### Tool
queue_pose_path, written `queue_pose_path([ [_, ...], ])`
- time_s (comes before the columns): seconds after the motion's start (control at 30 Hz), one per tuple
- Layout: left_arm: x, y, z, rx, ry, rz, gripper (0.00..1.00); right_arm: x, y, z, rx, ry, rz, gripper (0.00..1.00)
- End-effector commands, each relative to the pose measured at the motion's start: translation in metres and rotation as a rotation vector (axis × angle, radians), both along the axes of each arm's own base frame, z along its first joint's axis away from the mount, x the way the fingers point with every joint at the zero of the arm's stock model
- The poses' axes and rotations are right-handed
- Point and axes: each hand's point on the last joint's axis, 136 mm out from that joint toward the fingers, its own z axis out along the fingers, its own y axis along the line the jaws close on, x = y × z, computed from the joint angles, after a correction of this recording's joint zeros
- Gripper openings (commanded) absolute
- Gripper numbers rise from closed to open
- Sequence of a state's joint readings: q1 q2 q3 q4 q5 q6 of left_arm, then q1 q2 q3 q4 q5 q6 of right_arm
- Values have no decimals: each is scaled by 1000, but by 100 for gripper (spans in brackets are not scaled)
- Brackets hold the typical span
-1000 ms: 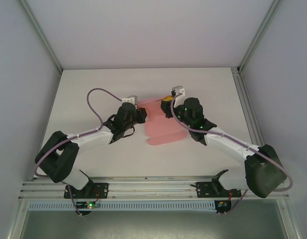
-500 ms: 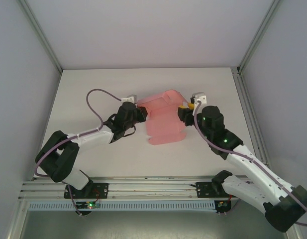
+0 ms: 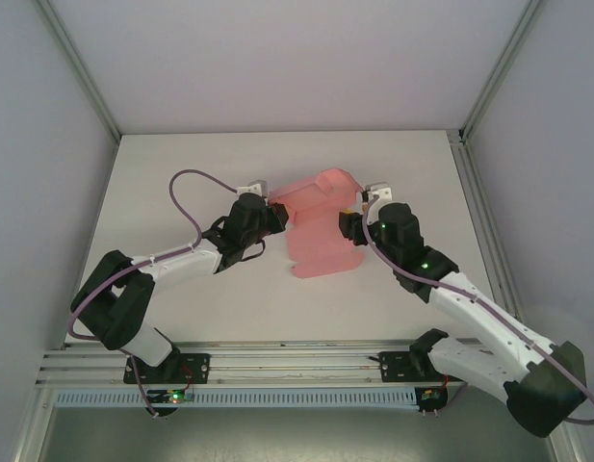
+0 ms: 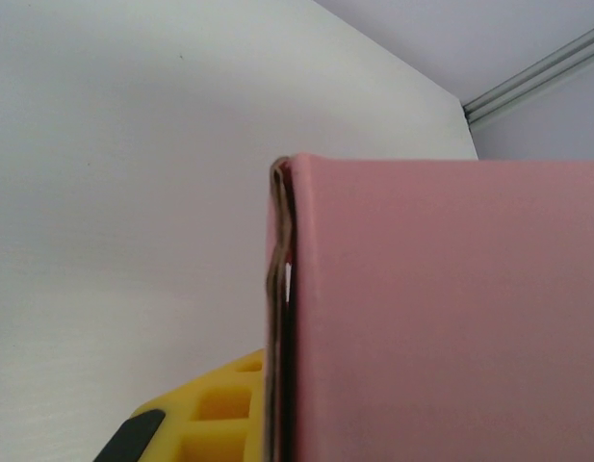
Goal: Assemble paper box
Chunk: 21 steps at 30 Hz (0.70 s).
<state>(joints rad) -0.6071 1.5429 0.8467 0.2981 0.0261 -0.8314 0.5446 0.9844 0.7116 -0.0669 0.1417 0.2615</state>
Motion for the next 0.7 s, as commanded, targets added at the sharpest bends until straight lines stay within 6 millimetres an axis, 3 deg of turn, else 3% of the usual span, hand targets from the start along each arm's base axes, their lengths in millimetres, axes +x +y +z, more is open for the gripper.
queue_pose_path([
  [0.0,3,-1,13,-39,-12,6,0,18,-10,17,39,-40,-84,58],
  [0.33,2,-6,10,-50,2,-12,0,38,3,19,60,-59,-77,48],
  [0.43,3,-8,6,-56,15,-12,0,41,3,21,54,-68,-98,38],
  [0.57,5,-10,3,-61,34,-13,0,41,2,17,-7,-68,-130,17],
  [0.67,7,-12,0,-61,55,-9,0,40,4,12,-67,-54,-142,13],
])
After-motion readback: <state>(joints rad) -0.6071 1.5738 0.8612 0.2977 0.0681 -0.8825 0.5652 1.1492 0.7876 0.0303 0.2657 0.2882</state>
